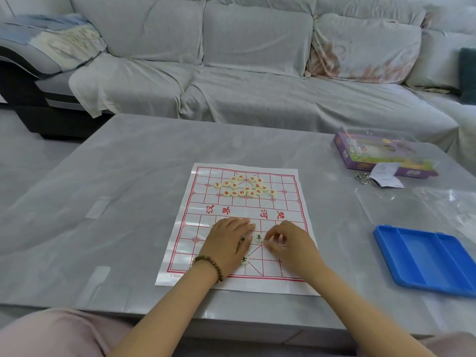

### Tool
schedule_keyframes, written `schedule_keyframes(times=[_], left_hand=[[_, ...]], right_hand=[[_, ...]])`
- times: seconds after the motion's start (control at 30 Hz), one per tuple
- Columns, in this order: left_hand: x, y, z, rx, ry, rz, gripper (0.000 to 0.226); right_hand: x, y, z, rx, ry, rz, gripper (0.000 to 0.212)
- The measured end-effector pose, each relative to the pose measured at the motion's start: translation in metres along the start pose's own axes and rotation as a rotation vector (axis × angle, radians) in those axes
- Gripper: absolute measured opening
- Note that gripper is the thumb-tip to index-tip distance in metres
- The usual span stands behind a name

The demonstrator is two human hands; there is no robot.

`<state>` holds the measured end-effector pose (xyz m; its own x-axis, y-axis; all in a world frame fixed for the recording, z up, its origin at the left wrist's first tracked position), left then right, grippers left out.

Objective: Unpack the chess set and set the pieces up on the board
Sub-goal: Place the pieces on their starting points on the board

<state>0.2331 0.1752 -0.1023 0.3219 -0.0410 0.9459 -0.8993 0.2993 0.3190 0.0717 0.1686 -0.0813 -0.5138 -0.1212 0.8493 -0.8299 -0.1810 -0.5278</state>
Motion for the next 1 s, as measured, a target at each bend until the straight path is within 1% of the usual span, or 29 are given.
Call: schedule_keyframes(times=[0.03, 0.13, 0.2, 0.3, 0.4, 0.47, 0.57, 0.67, 0.77, 0.83, 0.9, 1.0], left_hand=[[0.0, 0.0, 0.0, 0.0, 0.003, -0.003, 0.042], [0.001, 0.001, 0.0, 0.001, 0.01, -0.005, 0.042], [0.001, 0.0, 0.0, 0.005, 0.015, -0.009, 0.041], [0.001, -0.001, 0.001, 0.023, 0.026, -0.04, 0.04], [0.001, -0.002, 0.0, 0.014, 0.043, -0.048, 0.038], [0.001, -0.001, 0.0, 0.0, 0.054, -0.042, 0.038], [0.0, -0.002, 0.0, -0.016, 0.053, -0.031, 0.039], [-0.001, -0.001, 0.0, -0.004, 0.032, -0.024, 0.038], [0.005, 0.004, 0.006, 0.025, -0.007, 0.036, 0.039], [0.009, 0.014, 0.013, 0.027, -0.027, 0.126, 0.047], [0.008, 0.027, 0.019, 0.005, -0.061, 0.181, 0.061], [-0.001, 0.05, 0.026, -0.04, -0.162, 0.22, 0.081]], right_hand=[[0.001, 0.001, 0.0, 0.01, -0.018, 0.01, 0.012], [0.0, -0.001, 0.001, 0.011, -0.036, -0.006, 0.034], [-0.005, -0.007, 0.003, 0.01, -0.019, -0.023, 0.037], [-0.014, -0.013, 0.007, 0.03, 0.022, -0.009, 0.033], [-0.018, -0.011, 0.008, 0.054, 0.029, -0.017, 0.027], [-0.013, -0.002, 0.006, 0.041, 0.045, 0.024, 0.022], [0.004, 0.023, 0.001, -0.032, 0.115, 0.14, 0.017], [0.022, 0.053, -0.004, -0.129, 0.166, 0.187, 0.017], [0.031, 0.071, -0.003, -0.17, 0.121, 0.187, 0.02], [0.035, 0.074, -0.002, -0.166, 0.072, 0.196, 0.026], [0.038, 0.074, 0.0, -0.157, 0.052, 0.205, 0.03], [0.04, 0.077, 0.0, -0.144, 0.043, 0.172, 0.028]])
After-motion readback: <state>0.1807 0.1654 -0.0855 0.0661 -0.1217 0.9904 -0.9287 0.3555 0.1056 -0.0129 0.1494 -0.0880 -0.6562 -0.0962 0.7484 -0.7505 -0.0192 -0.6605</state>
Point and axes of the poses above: each hand's wrist, its own z-axis towards the middle knuckle, its own x-axis out of the back of the hand, y = z × x, the point moved 3 cm from there along z, towards the middle knuckle, and after that the axes turned 2 degrees about z, right-handed, at the moved point
